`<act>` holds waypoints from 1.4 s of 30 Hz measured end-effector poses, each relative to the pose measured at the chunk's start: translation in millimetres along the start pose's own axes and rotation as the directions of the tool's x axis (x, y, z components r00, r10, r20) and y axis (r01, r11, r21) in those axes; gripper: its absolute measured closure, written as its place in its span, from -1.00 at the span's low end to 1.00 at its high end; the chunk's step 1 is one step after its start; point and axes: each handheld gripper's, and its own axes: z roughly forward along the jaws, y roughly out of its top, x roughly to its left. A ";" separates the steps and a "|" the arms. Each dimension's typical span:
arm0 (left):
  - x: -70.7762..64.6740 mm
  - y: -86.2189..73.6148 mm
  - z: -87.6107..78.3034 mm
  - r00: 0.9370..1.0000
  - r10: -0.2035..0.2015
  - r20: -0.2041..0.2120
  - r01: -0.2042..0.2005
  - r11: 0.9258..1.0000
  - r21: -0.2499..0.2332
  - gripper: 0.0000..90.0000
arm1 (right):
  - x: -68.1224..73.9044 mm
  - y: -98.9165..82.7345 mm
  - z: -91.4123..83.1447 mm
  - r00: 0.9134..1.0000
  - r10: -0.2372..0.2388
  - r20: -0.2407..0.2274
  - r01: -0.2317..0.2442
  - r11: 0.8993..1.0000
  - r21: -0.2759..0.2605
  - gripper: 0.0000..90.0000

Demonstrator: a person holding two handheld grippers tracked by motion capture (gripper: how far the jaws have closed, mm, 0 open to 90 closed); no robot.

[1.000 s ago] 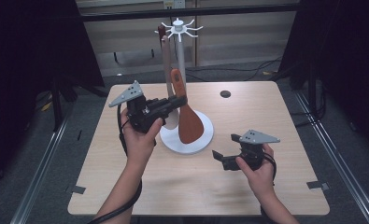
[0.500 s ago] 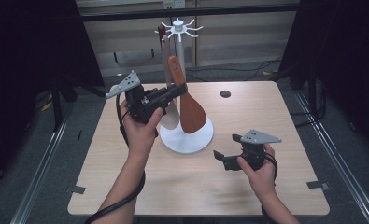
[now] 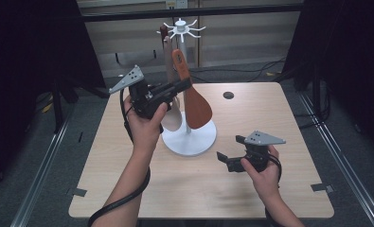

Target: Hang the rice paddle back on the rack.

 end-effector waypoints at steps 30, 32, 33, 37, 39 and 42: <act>21.8 10.3 31.7 0.998 -0.039 0.052 0.041 0.999 -0.034 0.84 | -4.9 0.0 -1.9 1.000 0.014 0.000 -0.014 1.000 0.000 -0.92; 25.1 6.7 31.4 0.997 -0.058 0.048 0.060 0.997 -0.042 0.84 | -5.1 0.0 -1.8 1.000 0.014 -0.005 -0.014 1.000 -0.001 -0.92; 26.0 5.5 31.4 0.996 -0.073 0.045 0.075 0.996 -0.049 0.84 | -4.9 0.1 -2.0 1.000 0.013 -0.002 -0.013 1.000 -0.001 -0.92; 26.2 5.1 26.9 0.998 -0.053 0.040 0.055 0.997 -0.053 0.84 | -4.9 0.5 -2.4 1.000 0.009 -0.006 -0.009 1.000 -0.008 -0.91; 23.9 7.3 25.4 0.997 -0.047 0.053 0.050 0.997 -0.066 0.84 | -5.3 0.7 -2.8 1.000 0.010 -0.007 -0.010 1.000 -0.009 -0.91; 24.6 10.7 24.4 0.997 -0.060 0.052 0.063 0.996 -0.057 0.84 | -5.3 0.6 -2.7 1.000 0.012 -0.003 -0.012 1.000 -0.007 -0.91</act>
